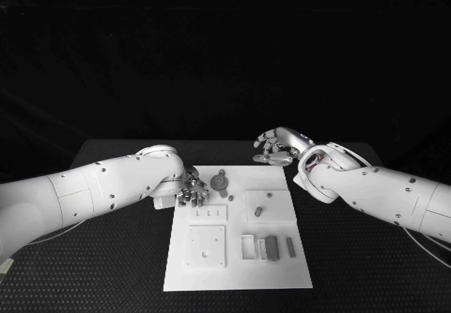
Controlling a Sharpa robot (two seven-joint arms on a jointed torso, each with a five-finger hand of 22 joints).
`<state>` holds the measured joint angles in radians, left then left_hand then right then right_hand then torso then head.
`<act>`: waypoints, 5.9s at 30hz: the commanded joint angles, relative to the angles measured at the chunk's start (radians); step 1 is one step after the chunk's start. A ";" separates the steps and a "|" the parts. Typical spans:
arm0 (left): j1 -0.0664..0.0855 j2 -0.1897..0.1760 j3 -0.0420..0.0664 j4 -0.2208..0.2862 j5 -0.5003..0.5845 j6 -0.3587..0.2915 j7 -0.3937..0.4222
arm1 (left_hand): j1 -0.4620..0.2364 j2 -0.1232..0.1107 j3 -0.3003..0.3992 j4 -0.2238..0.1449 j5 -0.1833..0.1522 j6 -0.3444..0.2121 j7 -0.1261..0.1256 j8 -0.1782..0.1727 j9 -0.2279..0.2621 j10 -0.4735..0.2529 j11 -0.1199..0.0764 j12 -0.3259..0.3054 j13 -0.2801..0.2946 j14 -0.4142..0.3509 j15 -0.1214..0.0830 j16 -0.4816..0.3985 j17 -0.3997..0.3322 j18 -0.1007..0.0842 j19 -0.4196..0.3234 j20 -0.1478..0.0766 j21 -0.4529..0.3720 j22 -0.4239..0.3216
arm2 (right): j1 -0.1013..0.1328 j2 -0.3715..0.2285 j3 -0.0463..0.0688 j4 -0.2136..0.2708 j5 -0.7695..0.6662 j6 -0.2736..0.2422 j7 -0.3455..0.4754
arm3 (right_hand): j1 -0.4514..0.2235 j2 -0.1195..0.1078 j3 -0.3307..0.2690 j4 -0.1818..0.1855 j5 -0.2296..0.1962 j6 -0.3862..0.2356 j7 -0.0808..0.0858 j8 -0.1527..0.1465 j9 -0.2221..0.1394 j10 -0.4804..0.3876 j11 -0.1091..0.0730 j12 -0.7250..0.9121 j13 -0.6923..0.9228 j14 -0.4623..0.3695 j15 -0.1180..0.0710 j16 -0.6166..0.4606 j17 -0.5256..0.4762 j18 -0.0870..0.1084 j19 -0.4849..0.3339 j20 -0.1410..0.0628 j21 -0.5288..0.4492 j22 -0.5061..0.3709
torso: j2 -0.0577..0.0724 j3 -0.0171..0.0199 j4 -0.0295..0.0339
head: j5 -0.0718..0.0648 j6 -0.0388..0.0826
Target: Assemble the parts on the task board
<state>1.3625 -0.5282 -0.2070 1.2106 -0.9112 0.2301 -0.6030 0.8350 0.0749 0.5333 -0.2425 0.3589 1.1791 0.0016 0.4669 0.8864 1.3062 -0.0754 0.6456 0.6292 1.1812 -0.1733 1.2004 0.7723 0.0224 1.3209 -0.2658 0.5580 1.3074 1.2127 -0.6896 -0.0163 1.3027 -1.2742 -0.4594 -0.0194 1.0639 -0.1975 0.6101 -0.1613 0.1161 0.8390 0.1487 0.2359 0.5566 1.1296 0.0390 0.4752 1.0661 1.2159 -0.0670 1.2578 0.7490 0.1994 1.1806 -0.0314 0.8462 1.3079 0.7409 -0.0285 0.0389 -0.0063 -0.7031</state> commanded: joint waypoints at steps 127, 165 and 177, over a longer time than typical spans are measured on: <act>0.001 -0.148 0.034 0.116 0.296 -0.394 0.285 | 0.028 -0.168 0.040 0.014 -0.307 -0.250 0.144 -0.211 -0.173 -0.263 0.146 -0.141 -0.148 -0.218 0.155 -0.172 -0.247 0.034 -0.177 0.147 -0.290 -0.094 | -0.089 0.377 -0.069 -0.253 -0.428 0.299 -0.348 | -0.123 -0.029 -0.040 0.126 -0.062 0.188 -0.063 0.059 0.072 0.009 -0.064 0.318 0.051 0.025 -0.067 0.074 0.089 0.062 0.024 -0.034 0.089 0.021 | 0.001 0.0028 -0.0008 | -0.013 0.012; 0.001 -0.153 0.034 0.113 0.313 -0.373 0.282 | 0.027 -0.171 0.036 0.016 -0.308 -0.253 0.145 -0.211 -0.174 -0.262 0.146 -0.140 -0.151 -0.217 0.155 -0.171 -0.249 0.035 -0.175 0.148 -0.292 -0.094 | -0.092 0.346 -0.074 -0.198 -0.433 0.233 -0.331 | -0.106 -0.006 -0.042 -0.020 -0.061 0.159 -0.049 0.025 0.071 -0.023 -0.051 0.335 0.014 0.015 -0.054 0.055 0.099 0.062 0.011 -0.024 0.078 0.014 | 0.001 0.0029 -0.0022 | -0.010 0.011; 0.001 -0.155 0.034 0.111 0.313 -0.370 0.283 | 0.027 -0.173 0.035 0.017 -0.308 -0.256 0.146 -0.212 -0.175 -0.263 0.146 -0.140 -0.153 -0.217 0.155 -0.171 -0.250 0.035 -0.175 0.148 -0.293 -0.094 | -0.093 0.338 -0.074 -0.186 -0.446 0.145 -0.300 | -0.088 -0.026 -0.026 -0.044 -0.062 0.093 -0.024 -0.011 0.064 -0.049 -0.027 0.347 0.009 0.003 -0.030 0.052 0.104 0.062 0.003 -0.023 0.066 0.015 | 0.001 0.0033 -0.0030 | -0.008 0.011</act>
<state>1.3627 -0.6835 -0.1738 1.3202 -0.6053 -0.1547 -0.3251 0.8617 -0.0854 0.5750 -0.2271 0.0578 0.9307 0.1460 0.2524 0.7126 1.0503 0.0692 0.5069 0.4782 0.9665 -0.0198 1.0293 0.5234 0.0406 1.1403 -0.1175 0.2720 1.2147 1.1203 -0.3525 -0.0901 1.1137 -1.7030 -0.2669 -0.3420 0.9746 -0.2190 0.5852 -0.2002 0.0581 0.9545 0.1074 0.2301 0.6216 1.0796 0.0077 0.8173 1.0759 1.2202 -0.1035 1.3106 0.8525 0.2161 1.1931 -0.0549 0.9175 1.3073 0.7414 -0.0253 0.0362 -0.0148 -0.6921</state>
